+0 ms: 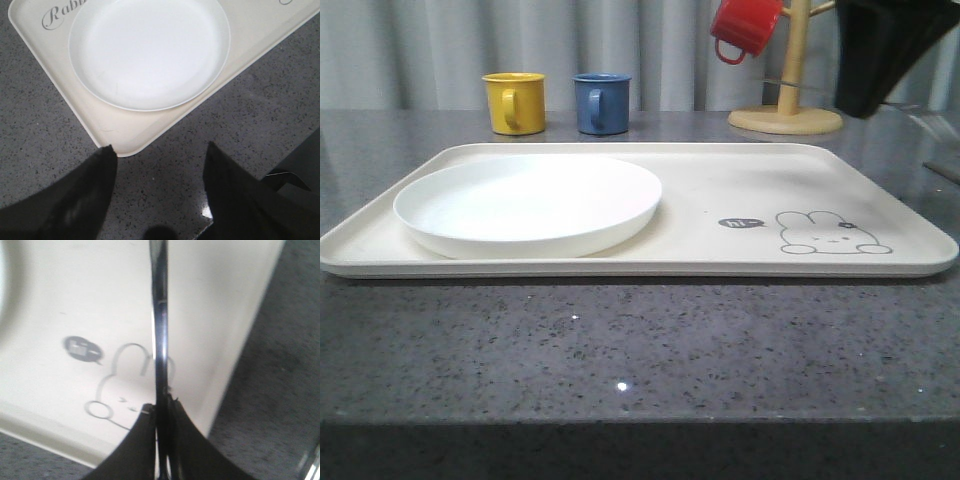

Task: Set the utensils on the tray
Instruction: 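Grasp the steel fork with the right gripper and lay it beside the plate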

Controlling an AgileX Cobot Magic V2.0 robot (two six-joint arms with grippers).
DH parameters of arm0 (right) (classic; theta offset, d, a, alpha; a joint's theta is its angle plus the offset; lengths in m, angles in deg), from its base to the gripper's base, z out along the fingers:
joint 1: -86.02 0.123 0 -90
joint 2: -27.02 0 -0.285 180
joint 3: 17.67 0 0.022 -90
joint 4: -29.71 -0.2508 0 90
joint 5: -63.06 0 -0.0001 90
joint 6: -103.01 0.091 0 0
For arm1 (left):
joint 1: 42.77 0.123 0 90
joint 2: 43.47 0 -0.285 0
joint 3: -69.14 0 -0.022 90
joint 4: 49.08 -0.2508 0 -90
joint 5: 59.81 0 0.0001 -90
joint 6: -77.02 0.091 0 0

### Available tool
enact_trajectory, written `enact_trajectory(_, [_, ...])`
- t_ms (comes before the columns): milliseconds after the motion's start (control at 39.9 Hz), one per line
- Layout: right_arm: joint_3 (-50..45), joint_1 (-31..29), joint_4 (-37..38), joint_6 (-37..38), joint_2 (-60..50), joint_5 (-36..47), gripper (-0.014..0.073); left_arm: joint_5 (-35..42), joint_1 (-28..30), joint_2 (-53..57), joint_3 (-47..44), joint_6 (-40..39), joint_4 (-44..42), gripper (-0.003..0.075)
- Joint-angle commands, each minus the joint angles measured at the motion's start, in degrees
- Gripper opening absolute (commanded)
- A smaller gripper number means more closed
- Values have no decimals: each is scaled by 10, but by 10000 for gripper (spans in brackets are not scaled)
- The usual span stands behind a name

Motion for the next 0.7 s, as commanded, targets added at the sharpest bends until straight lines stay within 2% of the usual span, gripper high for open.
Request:
enact_trajectory(0, [41,38,-3,42,1,6,4,34,-4,6,15,-6,-1,388])
enact_trajectory(225, [66,70,1,211,61,39,4,34,-4,6,15,-6,-1,388])
enact_trajectory(300, [66,71,-1,244,77,59,4,34,-4,6,15,-6,-1,388])
enact_trajectory(676, [66,71,-5,296,120,103,4,34,-4,6,15,-6,-1,388])
